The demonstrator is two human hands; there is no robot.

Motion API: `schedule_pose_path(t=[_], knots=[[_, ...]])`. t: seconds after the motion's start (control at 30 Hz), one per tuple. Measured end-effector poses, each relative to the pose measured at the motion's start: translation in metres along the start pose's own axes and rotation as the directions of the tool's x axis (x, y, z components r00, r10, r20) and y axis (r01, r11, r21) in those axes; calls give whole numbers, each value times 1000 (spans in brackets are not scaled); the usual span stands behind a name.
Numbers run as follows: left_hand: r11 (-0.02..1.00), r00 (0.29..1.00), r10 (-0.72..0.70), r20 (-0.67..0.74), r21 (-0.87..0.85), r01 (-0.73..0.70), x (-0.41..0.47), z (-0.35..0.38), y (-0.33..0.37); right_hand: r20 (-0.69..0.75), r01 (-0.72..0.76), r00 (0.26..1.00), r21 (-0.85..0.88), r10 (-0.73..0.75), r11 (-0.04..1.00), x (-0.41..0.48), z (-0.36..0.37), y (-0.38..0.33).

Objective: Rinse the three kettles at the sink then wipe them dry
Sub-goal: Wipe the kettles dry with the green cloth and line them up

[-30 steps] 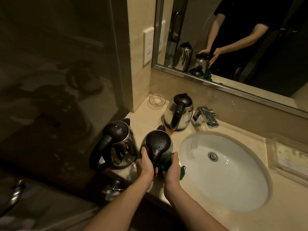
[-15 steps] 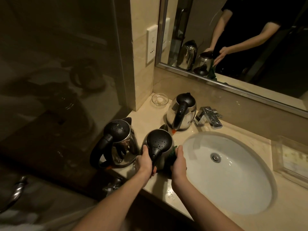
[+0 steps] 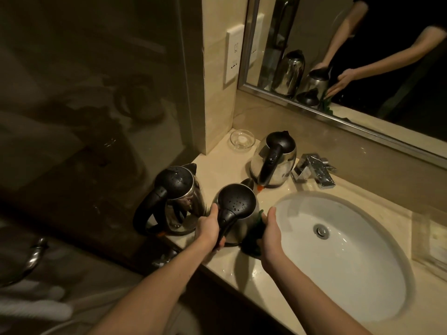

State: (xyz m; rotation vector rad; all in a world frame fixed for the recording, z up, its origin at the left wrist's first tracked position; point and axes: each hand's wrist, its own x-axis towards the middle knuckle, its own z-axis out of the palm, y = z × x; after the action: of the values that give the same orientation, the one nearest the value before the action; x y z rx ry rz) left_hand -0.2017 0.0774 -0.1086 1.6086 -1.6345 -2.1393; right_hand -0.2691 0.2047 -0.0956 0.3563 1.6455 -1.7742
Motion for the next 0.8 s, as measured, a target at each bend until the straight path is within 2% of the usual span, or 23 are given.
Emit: schedule_pose_path(t=[0.17,0.23,0.3,0.43,0.57,0.63,0.8], knots=[[999,1000,-3,0,53,3,1,-2,3,71,210,977,-187,-200,960,6,7,-8],[998,1000,-4,20,70,3,1,-3,3,69,251,968,-276,-242,928,9,8,-13],[997,999,-12,38,78,9,2,-4,4,69,258,966,-282,-249,924,12,7,-21],[995,999,-1,48,95,-4,4,-5,5,10,61,998,-86,-61,994,36,-4,-26],[994,999,10,47,110,-16,3,-5,7,1,-97,995,-46,97,994,43,-13,-27],[994,999,8,47,112,-13,3,-6,8,42,-116,992,-49,118,992,39,-14,-29],[994,999,21,43,106,-26,3,-5,7,136,185,978,-229,-157,956,20,-2,-34]])
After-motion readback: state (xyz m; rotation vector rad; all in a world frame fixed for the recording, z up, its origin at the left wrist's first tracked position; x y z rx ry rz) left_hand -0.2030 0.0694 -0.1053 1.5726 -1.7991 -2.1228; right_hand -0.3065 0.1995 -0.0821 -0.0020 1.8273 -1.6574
